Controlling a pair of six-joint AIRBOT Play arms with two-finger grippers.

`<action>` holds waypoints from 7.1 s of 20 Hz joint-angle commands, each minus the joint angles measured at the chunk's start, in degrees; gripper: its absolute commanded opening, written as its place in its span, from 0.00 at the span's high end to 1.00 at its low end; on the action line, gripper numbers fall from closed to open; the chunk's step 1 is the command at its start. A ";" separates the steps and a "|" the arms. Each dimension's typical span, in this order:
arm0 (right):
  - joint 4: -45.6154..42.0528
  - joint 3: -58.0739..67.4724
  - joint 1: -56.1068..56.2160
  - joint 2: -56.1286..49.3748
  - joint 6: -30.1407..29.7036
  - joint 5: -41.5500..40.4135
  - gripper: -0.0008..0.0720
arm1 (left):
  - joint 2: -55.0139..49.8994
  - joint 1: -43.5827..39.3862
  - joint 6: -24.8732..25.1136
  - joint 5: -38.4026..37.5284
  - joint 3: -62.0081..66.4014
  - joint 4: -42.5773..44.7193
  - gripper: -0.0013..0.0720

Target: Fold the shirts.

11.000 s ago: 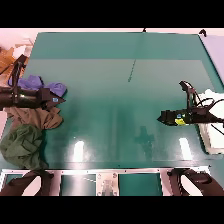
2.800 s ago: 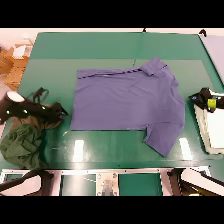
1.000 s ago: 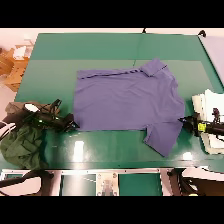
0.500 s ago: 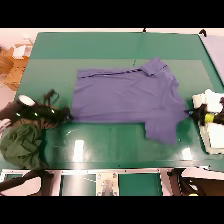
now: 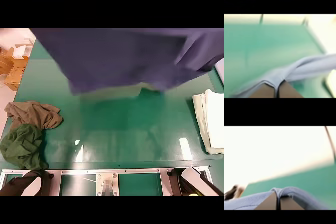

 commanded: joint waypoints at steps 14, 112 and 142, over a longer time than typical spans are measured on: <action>-8.72 3.08 11.26 2.71 1.36 -8.98 0.97 | -2.08 -0.04 -3.02 -2.45 3.15 12.94 0.95; -27.82 -45.20 10.12 -11.72 6.69 -14.38 0.60 | 4.35 -13.07 -19.63 43.32 -87.23 -23.30 0.24; -35.04 -60.83 -7.85 -11.72 6.38 0.35 0.49 | 4.17 -24.17 -14.36 62.53 -87.23 -21.27 0.95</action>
